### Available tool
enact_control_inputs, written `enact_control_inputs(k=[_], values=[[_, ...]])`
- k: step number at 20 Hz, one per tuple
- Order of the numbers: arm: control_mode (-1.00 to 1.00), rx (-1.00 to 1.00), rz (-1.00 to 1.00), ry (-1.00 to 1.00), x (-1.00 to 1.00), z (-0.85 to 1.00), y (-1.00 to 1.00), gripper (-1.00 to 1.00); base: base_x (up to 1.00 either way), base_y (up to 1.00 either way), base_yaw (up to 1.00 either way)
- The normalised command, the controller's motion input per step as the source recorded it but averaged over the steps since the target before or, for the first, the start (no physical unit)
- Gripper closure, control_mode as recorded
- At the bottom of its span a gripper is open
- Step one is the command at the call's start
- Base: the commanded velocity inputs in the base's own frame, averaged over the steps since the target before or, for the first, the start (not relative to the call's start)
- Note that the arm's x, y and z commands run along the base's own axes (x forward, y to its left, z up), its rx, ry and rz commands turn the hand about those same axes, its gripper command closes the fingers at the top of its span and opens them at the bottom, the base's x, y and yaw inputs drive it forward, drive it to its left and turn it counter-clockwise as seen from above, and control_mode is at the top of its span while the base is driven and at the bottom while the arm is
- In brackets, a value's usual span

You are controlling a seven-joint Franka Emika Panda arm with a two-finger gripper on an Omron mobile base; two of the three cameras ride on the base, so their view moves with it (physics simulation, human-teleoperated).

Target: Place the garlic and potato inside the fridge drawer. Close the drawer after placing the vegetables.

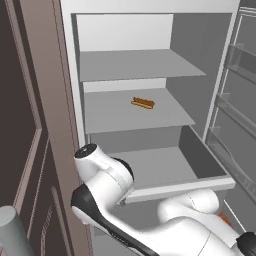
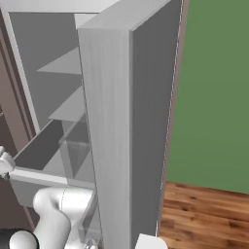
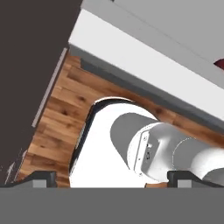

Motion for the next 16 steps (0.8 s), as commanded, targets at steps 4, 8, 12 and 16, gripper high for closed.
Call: enact_control_inputs(k=[4,8,12,16], values=[[-1.00,0.00,0.12,0.10,0.00,-0.87,-0.31,-1.00,0.00,0.00,0.00],[-1.00,0.03,0.17,0.01,0.14,-0.83,-0.64,-1.00,0.00,0.00,0.00],[-1.00,0.08,0.20,0.00,0.37,-0.79,-0.62,-1.00,0.00,0.00,0.00],[-1.00,0.09,0.22,0.00,0.59,-0.64,-0.41,-1.00,0.00,0.00,0.00]])
